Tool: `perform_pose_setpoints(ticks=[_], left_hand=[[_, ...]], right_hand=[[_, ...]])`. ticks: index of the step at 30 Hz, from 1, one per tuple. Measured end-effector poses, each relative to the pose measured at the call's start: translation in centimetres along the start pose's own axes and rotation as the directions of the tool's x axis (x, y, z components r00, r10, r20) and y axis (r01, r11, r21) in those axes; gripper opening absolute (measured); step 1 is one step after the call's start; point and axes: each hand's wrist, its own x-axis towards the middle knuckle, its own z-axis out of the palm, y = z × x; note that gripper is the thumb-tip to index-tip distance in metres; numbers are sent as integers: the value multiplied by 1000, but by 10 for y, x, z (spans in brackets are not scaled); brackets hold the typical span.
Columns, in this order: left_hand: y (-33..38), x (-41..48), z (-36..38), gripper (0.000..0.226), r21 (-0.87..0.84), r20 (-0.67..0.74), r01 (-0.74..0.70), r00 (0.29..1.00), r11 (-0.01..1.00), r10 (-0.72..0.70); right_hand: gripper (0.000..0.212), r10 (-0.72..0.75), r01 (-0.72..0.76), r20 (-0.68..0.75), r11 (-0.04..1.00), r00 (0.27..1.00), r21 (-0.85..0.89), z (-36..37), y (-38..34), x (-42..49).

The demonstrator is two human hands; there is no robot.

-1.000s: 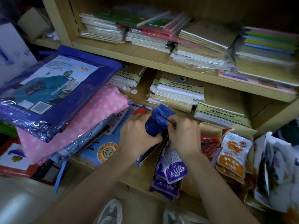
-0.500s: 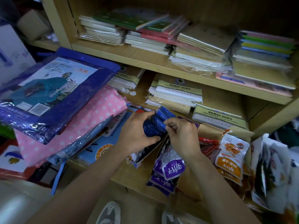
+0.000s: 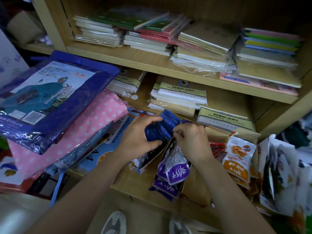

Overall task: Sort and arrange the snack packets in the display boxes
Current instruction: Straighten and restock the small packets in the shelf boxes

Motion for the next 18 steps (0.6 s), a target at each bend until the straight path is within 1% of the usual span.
perform_pose_setpoints(ticks=[5,7,9,13,14,16,17,18], left_hand=[[-3,-3,1,62,0,-63,-10,998,1000,10],[-4,-4,3,61,15,-77,-8,997,1000,9],[-4,-4,4,58,15,-91,-10,996,1000,11],[-4,-6,8,53,0,-147,-11,989,1000,11],[-4,-7,8,52,-1,-162,-11,987,1000,11],[-2,-9,9,49,-9,-173,-8,985,1000,6],[-1,-9,9,49,-11,-172,-3,985,1000,1],[-1,-10,9,50,-8,-169,4,986,1000,-5]], right_hand=[[9,-8,8,11,1000,1000,-20,2,0,2],[13,1,-1,-2,999,1000,-35,6,0,5],[17,3,-4,-55,1000,998,-12,9,-3,9],[18,13,10,-213,994,977,107,7,-8,13],[19,23,-2,-203,994,979,106,8,-8,13],[23,12,-3,-119,997,993,75,10,-7,12],[22,2,5,-91,997,996,80,10,-5,11],[13,8,1,-83,994,997,108,9,-6,8]])
